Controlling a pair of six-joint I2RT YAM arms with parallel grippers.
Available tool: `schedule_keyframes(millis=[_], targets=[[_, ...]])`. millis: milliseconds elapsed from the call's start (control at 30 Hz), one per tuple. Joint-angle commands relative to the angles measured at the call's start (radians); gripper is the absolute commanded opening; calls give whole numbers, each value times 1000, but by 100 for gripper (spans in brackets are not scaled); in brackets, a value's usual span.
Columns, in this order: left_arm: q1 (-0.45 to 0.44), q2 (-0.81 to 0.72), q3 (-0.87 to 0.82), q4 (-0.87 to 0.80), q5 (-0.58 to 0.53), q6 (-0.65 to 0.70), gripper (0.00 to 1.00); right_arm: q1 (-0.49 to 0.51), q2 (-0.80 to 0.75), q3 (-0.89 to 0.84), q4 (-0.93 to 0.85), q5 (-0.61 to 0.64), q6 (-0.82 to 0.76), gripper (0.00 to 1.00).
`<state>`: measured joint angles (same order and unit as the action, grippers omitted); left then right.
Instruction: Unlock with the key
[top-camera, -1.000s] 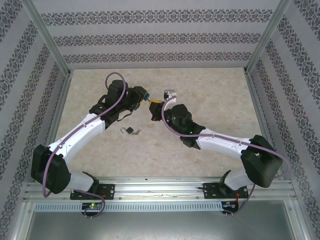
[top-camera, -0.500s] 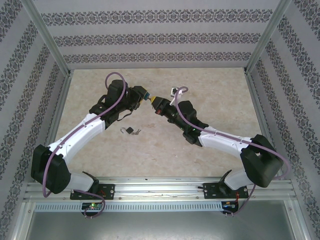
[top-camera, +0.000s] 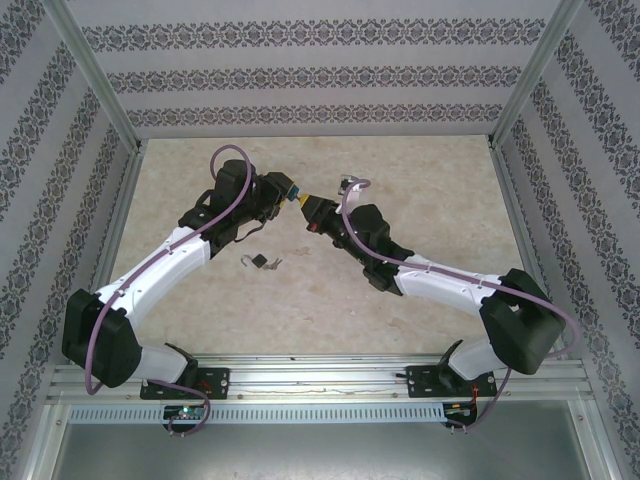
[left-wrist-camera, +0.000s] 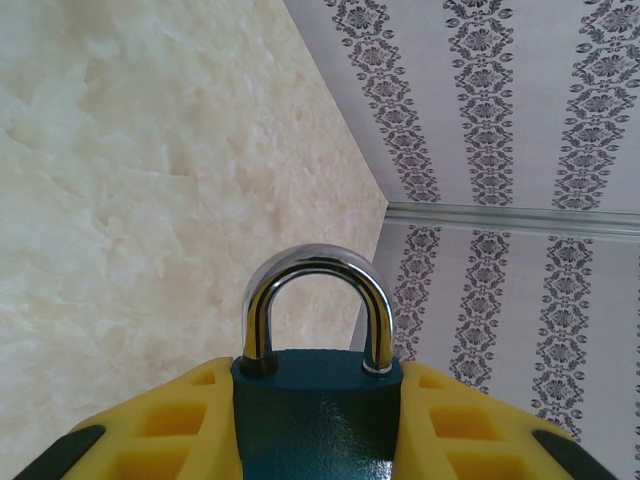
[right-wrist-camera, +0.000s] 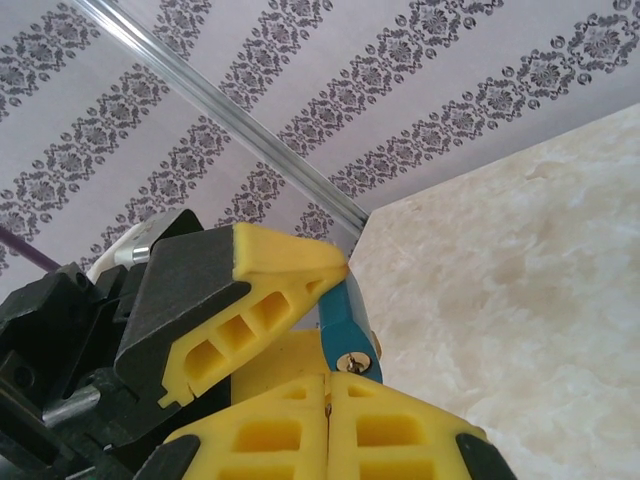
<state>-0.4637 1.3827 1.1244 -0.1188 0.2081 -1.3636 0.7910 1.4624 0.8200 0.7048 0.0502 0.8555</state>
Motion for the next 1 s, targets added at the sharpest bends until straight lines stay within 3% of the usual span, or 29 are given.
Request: schedule_keyframes(millis=[0,967], targets=[[-39,-13,8,13,160,-15,31,49,22,10,137,-27,-82,0],[-23,-30,-32,59,165,-59,30,122,56,-17,176,39,-171,0]])
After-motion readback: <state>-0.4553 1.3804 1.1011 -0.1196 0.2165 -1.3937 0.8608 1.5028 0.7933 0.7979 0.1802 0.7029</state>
